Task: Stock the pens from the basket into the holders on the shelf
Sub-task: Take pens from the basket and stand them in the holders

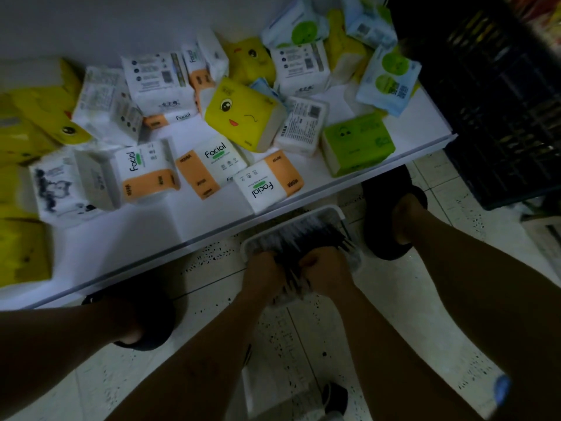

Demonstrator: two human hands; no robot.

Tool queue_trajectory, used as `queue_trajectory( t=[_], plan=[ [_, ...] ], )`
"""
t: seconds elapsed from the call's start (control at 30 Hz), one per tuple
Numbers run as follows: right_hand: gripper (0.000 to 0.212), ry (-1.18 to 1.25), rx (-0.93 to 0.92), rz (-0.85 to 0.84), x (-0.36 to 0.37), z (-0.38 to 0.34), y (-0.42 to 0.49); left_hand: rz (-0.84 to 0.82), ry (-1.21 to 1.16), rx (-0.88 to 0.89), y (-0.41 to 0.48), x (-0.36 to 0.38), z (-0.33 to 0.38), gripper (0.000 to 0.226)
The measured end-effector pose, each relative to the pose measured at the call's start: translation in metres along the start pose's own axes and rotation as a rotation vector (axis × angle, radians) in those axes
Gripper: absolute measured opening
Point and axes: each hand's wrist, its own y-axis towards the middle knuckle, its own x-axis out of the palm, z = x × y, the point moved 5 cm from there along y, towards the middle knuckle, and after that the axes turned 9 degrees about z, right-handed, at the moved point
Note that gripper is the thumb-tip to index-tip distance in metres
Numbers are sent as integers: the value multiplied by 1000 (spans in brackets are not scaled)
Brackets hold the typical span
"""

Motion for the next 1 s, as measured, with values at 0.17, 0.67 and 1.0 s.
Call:
queue_trajectory(
  t=[0.17,0.67,1.0],
  plan=[
    [21,207,157,-51,0,24,-2,56,10,-111,9,-2,-3,16],
    [28,444,333,-119,8,37,-15,39,-86,-211,20,-4,9,11],
    [25,417,298,-21,1,29,-16,38,-413,-339,-10,-18,-3,25]
  ],
)
